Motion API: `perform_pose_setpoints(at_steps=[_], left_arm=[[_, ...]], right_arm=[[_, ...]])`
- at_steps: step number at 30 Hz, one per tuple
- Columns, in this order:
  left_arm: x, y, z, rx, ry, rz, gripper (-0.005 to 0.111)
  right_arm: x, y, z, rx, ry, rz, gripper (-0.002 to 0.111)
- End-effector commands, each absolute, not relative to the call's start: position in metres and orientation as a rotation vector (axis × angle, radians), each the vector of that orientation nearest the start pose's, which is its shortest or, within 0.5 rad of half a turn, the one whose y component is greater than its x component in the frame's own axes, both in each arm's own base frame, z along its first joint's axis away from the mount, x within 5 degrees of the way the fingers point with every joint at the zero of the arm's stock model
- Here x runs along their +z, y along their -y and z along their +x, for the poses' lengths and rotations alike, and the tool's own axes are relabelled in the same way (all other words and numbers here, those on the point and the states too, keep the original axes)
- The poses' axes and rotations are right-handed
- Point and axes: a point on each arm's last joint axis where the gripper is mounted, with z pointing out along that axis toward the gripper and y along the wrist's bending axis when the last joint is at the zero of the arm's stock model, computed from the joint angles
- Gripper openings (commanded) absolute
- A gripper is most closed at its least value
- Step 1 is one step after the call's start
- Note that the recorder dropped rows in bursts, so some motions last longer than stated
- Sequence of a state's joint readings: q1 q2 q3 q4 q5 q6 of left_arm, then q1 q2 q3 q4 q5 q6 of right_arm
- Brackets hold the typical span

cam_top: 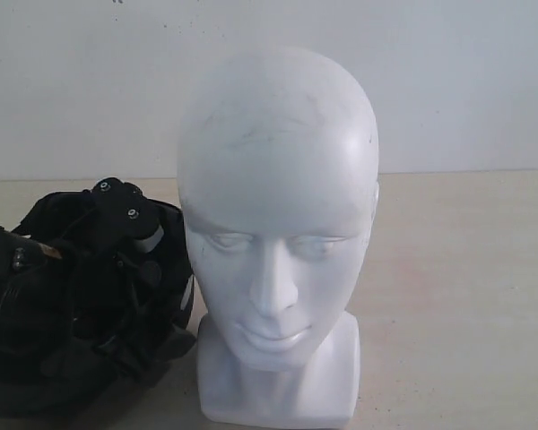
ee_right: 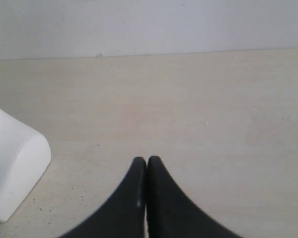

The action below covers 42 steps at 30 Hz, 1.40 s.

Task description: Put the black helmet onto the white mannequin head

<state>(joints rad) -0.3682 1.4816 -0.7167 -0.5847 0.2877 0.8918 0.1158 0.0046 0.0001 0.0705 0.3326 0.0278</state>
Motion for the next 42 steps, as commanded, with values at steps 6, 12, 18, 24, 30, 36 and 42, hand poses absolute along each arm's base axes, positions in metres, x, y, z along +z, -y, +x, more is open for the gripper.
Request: perform_pose_setpoints(at_steps=[6,12,18,24,30,36,42], left_arm=[[0.177,0.116,0.262,-0.227,-2.378,0.851,0.071],[0.167,0.117,0.265,-0.214,-2.404,0.850,0.066],[0.166,0.116,0.265,-0.201,-2.399,0.871,0.057],[0.166,0.116,0.264,-0.207,-2.404,0.878,0.006],[0.164,0.117,0.260,-0.244,-2.438,0.912,0.004],[0.183,0.117,0.253,-0.287,-2.419,0.851,0.004],[0.222,0.114,0.236,-0.351,-2.343,0.784,0.004]], right_arm=[[0.184,-0.008,0.053,0.164,-1.808,-0.032,0.000],[0.184,-0.008,0.053,0.164,-1.808,-0.032,0.000],[0.184,-0.008,0.053,0.164,-1.808,-0.032,0.000],[0.184,-0.008,0.053,0.164,-1.808,-0.032,0.000],[0.184,-0.008,0.053,0.164,-1.808,-0.032,0.000],[0.184,-0.008,0.053,0.164,-1.808,-0.032,0.000],[0.184,-0.008,0.053,0.164,-1.808,-0.032,0.000]])
